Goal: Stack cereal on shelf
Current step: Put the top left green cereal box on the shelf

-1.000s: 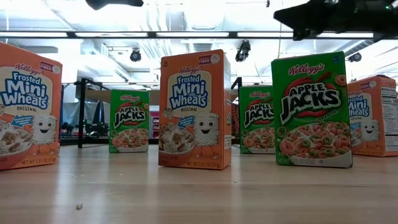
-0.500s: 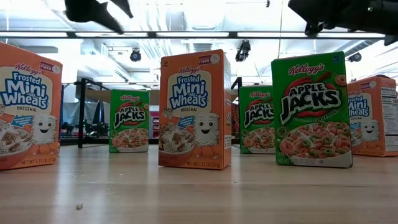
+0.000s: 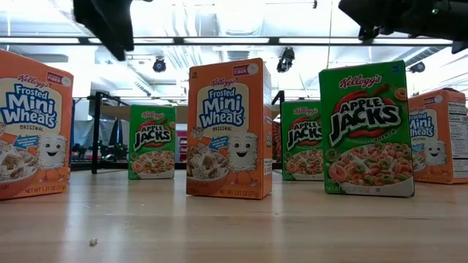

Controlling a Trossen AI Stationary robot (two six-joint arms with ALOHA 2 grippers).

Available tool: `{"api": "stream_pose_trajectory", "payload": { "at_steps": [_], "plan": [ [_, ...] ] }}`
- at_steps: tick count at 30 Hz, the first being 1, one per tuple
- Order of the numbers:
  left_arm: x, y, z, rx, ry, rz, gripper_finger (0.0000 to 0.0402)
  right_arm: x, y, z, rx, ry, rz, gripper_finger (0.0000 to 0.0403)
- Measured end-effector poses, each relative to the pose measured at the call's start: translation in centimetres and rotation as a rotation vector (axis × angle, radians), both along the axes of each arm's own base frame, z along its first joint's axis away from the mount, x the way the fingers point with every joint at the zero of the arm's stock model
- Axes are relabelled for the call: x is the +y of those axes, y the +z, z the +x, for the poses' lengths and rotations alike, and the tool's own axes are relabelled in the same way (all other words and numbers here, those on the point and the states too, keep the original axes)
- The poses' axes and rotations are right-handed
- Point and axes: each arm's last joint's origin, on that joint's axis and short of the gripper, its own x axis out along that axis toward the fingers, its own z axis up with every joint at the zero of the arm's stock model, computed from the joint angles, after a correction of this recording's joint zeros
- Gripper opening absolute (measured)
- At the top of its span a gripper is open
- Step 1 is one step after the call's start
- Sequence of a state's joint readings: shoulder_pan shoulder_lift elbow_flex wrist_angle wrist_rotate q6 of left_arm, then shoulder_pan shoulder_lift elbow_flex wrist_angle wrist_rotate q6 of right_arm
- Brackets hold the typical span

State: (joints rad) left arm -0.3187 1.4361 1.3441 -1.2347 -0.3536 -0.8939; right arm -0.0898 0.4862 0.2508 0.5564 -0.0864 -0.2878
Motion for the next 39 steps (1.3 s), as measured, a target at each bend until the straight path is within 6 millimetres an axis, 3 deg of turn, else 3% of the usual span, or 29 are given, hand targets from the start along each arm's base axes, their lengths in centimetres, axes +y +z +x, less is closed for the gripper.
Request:
{"api": "stream_pose_trajectory", "payload": {
  "at_steps": [4,10,18,24,32,39],
  "plan": [
    [-0.2,-1.0,0.8,0.063,-0.201,0.097,0.0226,0.0,0.0,0.0,-0.002,-0.001,-0.002,0.0012],
    [1.1,-2.2,1.1,0.119,-0.207,0.236,0.0226,0.0,0.0,0.0,0.001,0.0,0.004,0.0012],
    [3.0,-2.1,2.2,0.073,-0.234,0.242,0.0242,0.0,-0.1,0.0,0.011,0.002,0.013,0.0012],
    [4.3,-3.4,2.6,0.064,-0.252,0.198,0.0243,0.0,-0.2,0.1,0.027,0.002,0.016,0.0012],
    [5.6,-5.5,2.1,0.101,-0.239,0.176,0.0234,0.0,-0.2,0.1,0.027,0.002,0.018,0.0012],
    [5.9,-5.9,1.8,0.091,-0.23,0.173,0.0233,0.0,-0.2,0.1,0.027,0.003,0.021,0.0012]
  ]
}}
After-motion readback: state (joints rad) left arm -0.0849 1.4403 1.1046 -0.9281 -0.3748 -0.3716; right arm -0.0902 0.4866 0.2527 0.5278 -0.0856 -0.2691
